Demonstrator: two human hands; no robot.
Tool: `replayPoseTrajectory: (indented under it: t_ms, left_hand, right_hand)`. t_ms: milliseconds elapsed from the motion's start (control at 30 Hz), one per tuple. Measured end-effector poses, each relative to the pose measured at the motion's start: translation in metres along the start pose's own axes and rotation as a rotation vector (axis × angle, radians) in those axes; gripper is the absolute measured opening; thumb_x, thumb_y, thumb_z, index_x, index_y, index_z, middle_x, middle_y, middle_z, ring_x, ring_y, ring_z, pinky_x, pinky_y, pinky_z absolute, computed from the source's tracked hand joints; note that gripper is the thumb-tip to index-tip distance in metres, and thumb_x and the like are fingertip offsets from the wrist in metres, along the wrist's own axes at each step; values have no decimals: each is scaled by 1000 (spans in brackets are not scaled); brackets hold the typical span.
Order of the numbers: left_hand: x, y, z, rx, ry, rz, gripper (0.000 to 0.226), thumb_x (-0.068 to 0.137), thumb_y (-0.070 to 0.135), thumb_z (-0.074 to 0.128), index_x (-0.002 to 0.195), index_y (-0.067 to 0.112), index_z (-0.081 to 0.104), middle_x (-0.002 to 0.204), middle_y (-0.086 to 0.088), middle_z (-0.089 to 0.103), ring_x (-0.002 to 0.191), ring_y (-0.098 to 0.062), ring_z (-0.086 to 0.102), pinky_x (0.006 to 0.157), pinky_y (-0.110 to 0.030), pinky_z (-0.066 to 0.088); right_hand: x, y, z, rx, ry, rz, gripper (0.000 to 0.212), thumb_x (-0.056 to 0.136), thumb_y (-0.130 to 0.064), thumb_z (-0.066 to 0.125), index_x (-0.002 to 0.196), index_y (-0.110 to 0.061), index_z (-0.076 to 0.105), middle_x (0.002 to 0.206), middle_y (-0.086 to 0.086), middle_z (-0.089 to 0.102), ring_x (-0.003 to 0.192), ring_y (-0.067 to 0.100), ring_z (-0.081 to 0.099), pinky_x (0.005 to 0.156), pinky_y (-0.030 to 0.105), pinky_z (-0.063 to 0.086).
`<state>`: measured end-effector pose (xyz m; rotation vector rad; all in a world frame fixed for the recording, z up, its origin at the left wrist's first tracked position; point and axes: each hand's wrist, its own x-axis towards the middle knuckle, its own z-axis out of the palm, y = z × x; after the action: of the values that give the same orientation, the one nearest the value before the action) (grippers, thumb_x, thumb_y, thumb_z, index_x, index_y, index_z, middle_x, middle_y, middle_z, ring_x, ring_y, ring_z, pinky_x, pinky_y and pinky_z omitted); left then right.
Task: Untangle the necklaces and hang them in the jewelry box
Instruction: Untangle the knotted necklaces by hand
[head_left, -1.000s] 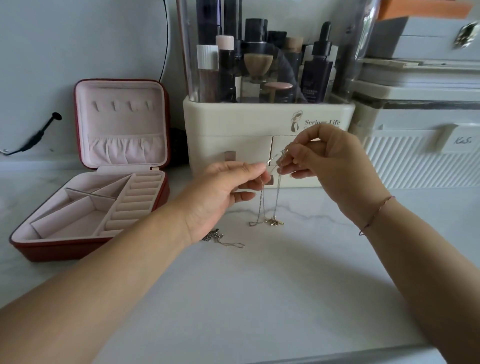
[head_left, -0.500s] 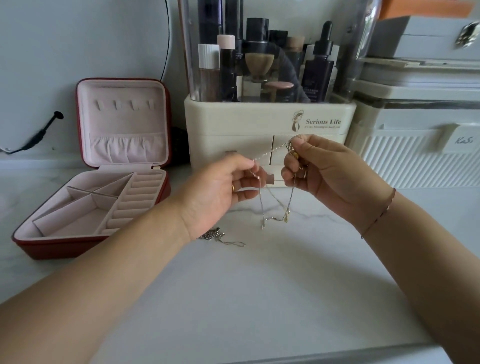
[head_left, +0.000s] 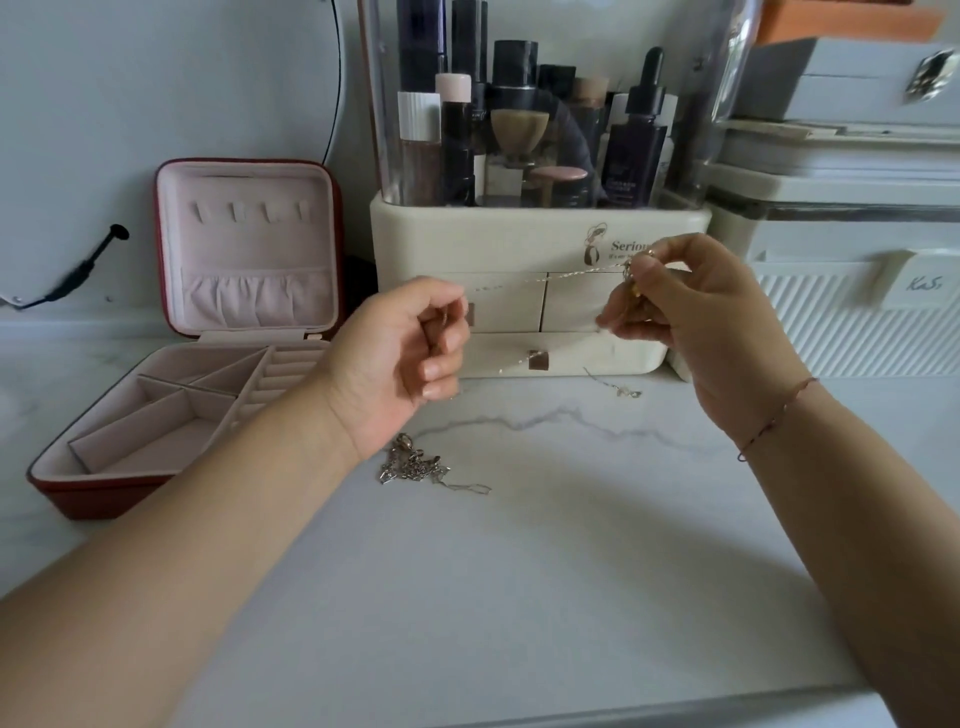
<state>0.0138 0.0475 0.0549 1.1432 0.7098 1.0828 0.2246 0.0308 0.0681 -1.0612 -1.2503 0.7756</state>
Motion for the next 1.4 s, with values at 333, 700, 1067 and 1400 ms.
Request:
replayPoseTrajectory:
  t_ms: [333, 700, 1067, 1400]
  left_hand:
    - [-6, -17, 10, 404, -27, -55, 23, 90, 19, 57, 68, 13, 58, 61, -1, 48, 47, -13, 37, 39, -21, 32]
    - [-8, -21, 18, 566, -10, 119, 17, 86, 25, 65, 99, 15, 71, 89, 5, 73, 86, -2, 65, 82, -16, 47]
    - [-8, -21, 20, 431, -20, 136, 20, 83, 20, 66, 97, 6, 72, 91, -9, 75, 88, -14, 67, 81, -22, 51]
    - [-7, -19, 18, 317, -9, 72, 9, 80, 9, 68, 86, 15, 66, 74, 2, 72, 73, -6, 63, 78, -23, 47]
  right_hand:
    - [-2, -4, -1, -160, 80, -235, 10, 91, -6, 60, 83, -11, 57, 66, 2, 65, 51, 10, 60, 49, 14, 42]
    - [-7, -1, 9, -2, -314, -36, 13, 75, -19, 70, 80, -7, 66, 61, 4, 61, 56, 13, 49, 55, 20, 40]
    - [-12, 2, 18, -89, -382, 61, 24, 74, -28, 69, 75, -6, 60, 48, -6, 51, 49, 10, 34, 47, 17, 30]
    - [-11, 3, 16, -46, -425, 122, 22, 74, -29, 66, 79, -7, 64, 55, -3, 54, 52, 7, 45, 52, 15, 37]
